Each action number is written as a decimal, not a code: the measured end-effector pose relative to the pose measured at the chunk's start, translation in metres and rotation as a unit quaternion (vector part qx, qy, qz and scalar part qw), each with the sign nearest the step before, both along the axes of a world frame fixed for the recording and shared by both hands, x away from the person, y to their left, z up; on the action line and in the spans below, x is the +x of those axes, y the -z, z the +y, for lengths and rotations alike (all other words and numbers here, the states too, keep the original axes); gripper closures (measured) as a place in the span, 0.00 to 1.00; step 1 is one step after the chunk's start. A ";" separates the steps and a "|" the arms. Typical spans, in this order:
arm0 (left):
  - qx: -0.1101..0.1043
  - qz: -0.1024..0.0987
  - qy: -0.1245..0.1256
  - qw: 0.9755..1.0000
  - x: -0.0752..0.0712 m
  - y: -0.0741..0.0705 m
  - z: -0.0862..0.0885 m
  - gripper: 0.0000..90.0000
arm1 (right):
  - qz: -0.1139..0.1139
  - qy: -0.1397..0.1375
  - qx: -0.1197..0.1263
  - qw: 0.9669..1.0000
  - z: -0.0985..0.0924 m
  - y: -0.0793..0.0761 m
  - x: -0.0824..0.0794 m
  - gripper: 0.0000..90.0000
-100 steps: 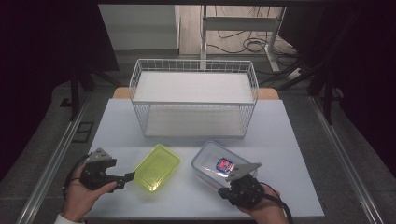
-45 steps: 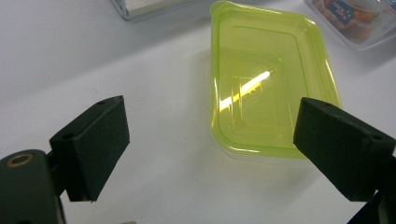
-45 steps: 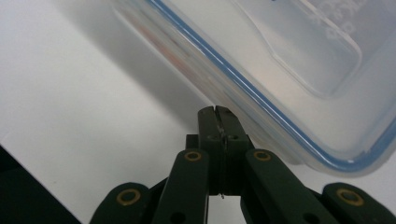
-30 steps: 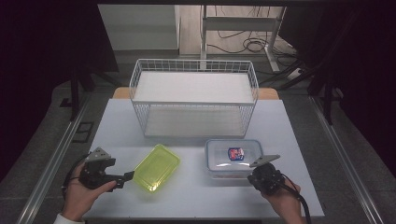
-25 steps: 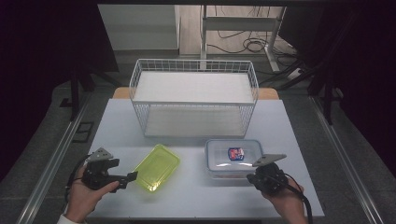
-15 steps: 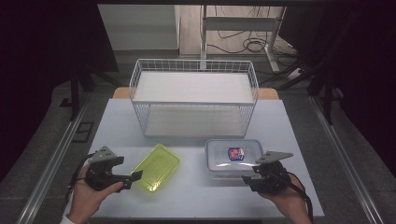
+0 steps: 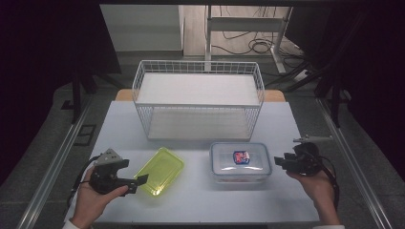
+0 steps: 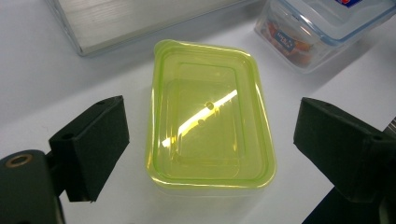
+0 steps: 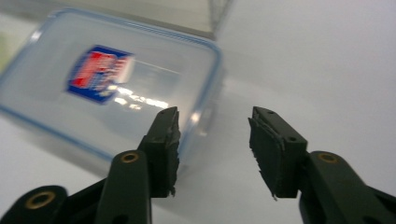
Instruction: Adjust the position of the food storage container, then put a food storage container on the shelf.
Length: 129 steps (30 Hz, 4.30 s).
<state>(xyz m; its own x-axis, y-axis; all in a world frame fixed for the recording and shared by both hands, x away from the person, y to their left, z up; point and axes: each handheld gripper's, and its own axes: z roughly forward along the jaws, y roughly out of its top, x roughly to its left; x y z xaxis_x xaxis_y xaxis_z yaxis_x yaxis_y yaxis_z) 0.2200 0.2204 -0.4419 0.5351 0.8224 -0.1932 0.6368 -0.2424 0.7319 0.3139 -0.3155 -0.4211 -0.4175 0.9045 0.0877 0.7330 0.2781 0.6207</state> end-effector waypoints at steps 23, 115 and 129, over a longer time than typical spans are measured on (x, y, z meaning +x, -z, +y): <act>-0.006 0.011 0.000 1.000 0.001 0.006 0.003 0.11 | 0.063 -0.012 -0.061 0.996 0.026 0.038 0.032 0.99; -0.168 0.136 0.076 0.973 0.072 -0.002 -0.108 0.19 | 0.006 -0.082 0.057 0.995 0.036 0.000 -0.021 0.33; -0.192 0.216 0.082 0.954 0.112 0.033 -0.137 0.18 | 0.011 -0.078 0.053 0.995 0.034 0.003 -0.019 0.33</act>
<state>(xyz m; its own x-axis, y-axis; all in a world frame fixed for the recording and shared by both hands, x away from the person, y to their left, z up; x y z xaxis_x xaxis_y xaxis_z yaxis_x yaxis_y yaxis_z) 0.3317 0.0837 -0.4751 0.4520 0.5590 -0.6952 0.8760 -0.1310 0.4642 0.2945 -0.2818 -0.4239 -0.5493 0.8139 0.1893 0.6994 0.3239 0.6371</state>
